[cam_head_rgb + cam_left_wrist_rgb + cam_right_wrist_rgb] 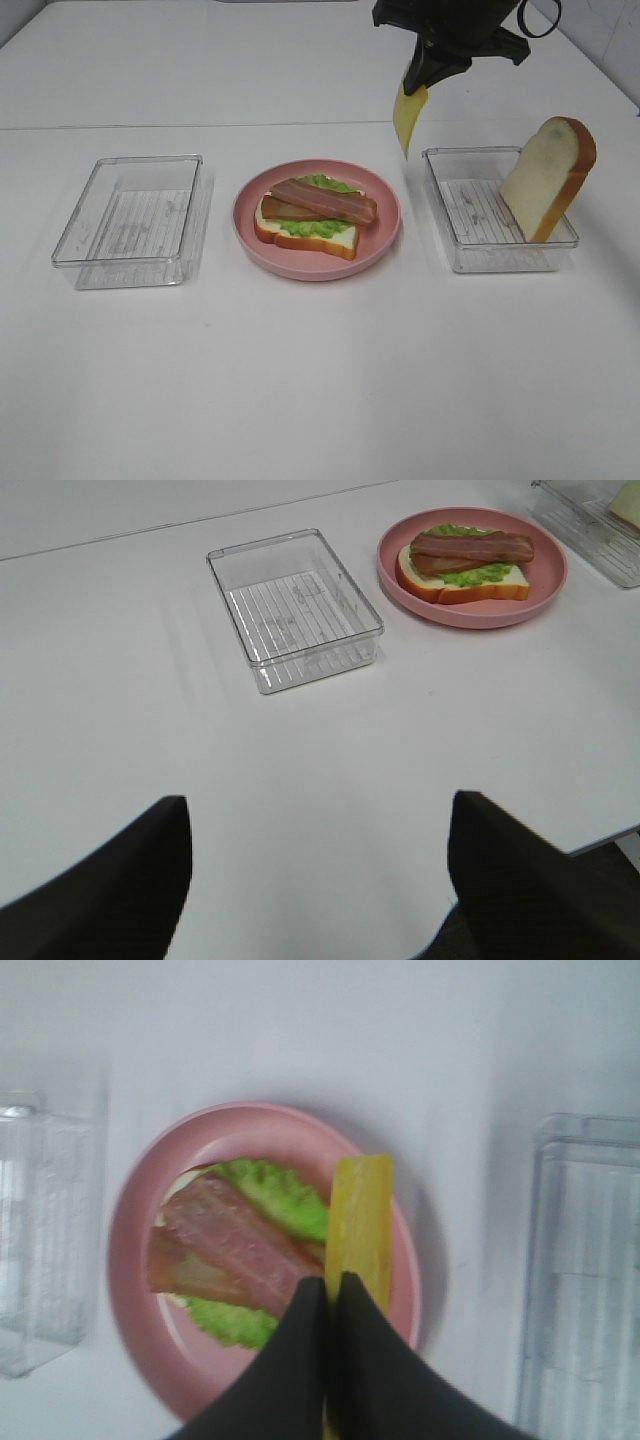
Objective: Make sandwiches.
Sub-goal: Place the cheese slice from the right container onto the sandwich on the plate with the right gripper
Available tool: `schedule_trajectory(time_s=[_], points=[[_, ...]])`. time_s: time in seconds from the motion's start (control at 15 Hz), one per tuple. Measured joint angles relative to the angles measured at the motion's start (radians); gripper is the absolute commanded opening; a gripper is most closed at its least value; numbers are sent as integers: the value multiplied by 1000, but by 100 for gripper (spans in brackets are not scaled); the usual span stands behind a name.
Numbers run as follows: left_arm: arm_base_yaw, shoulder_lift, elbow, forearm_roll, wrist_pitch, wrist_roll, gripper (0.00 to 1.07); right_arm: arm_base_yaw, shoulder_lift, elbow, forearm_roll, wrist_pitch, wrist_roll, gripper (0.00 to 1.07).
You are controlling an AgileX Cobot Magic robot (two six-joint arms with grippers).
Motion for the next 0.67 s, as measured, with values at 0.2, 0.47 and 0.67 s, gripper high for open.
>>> schedule_trajectory(time_s=[0.2,0.47,0.67], points=[[0,0,0,0,0,0,69,10,-1,2,252,50,-153,0],[0,0,0,0,0,0,69,97,-1,51,340,37,-216,0],[0,0,0,0,0,0,69,198,37,58,398,-50,-226,0]])
